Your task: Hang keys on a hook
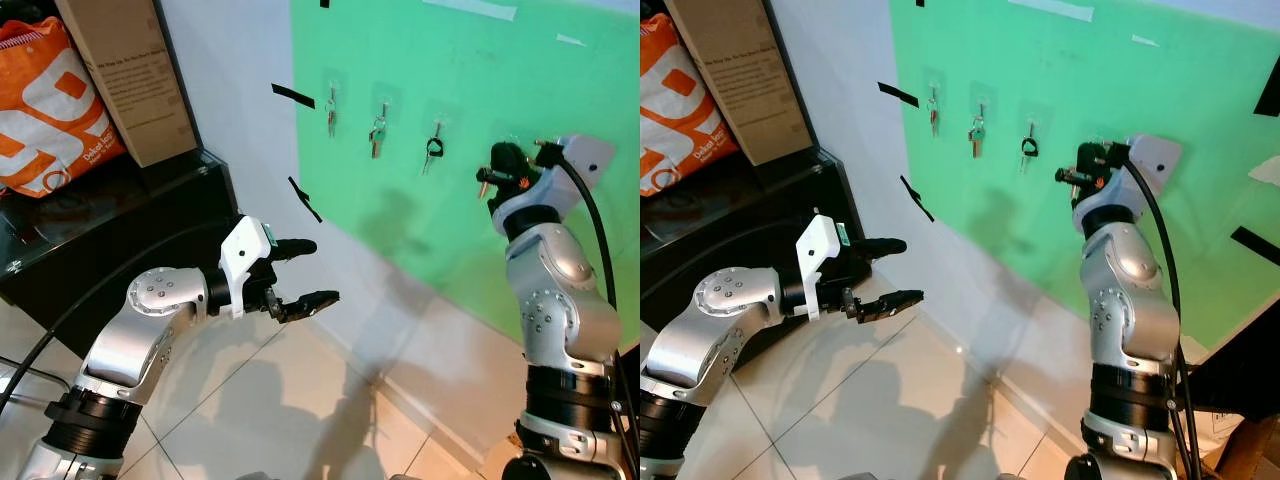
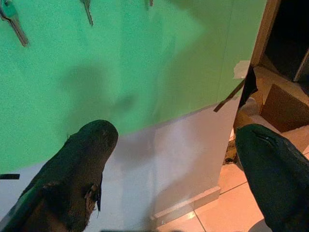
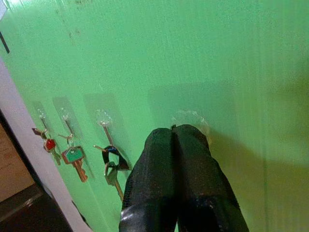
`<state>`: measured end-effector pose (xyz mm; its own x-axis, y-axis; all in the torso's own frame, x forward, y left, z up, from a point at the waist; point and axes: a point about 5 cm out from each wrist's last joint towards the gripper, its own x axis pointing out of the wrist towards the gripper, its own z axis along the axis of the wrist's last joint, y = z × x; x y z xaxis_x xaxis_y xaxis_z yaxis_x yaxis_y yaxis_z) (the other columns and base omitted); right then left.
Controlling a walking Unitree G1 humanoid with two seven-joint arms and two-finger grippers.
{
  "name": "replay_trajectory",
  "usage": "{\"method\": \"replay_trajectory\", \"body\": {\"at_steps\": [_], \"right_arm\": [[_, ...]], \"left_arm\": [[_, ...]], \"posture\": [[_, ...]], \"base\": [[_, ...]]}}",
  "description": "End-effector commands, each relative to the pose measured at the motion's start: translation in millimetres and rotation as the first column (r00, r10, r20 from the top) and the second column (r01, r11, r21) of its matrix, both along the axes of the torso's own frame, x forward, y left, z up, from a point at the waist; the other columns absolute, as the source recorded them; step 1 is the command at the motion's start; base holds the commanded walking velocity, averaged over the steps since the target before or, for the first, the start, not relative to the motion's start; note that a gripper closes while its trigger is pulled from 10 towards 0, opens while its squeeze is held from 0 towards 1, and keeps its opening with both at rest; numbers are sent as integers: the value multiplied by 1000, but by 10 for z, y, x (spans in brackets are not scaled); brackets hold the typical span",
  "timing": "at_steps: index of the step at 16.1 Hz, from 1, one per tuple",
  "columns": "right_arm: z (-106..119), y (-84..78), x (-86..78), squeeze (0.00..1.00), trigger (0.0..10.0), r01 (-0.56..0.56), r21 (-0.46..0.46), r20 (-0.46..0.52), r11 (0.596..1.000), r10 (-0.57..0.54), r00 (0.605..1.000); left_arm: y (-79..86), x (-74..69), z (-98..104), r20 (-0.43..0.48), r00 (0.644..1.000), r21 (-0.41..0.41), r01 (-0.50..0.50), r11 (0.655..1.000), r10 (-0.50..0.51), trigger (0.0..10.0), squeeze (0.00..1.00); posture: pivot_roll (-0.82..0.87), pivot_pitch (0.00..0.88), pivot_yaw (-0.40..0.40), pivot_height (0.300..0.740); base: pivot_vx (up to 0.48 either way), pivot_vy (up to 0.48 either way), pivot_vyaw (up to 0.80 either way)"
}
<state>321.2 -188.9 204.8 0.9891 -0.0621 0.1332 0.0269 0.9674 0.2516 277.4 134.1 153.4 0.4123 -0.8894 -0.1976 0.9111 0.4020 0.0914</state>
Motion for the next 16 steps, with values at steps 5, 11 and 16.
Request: {"method": "replay_trajectory", "body": {"at_steps": [5, 11, 16], "right_arm": [[-56, -124, 14, 0, 10000, 98, 22, -12, 995, -98, 995], [-79, -273, -55, 0, 10000, 159, 42, -1, 986, -159, 987], [-22, -346, -94, 0, 10000, 175, 92, 33, 980, -179, 983]], "left_arm": [[11, 22, 56, 16, 1000, 22, 14, 1000, -14, 10000, 0], [12, 35, 69, 17, 1000, 27, 23, 999, -23, 10000, 0], [0, 50, 83, 21, 999, 22, 27, 999, -28, 10000, 0]], "posture": [[-61, 0, 59, 740], [-63, 0, 69, 740], [-72, 0, 78, 740]], "base": [[0, 0, 0], [0, 0, 0], [0, 0, 0]]}}
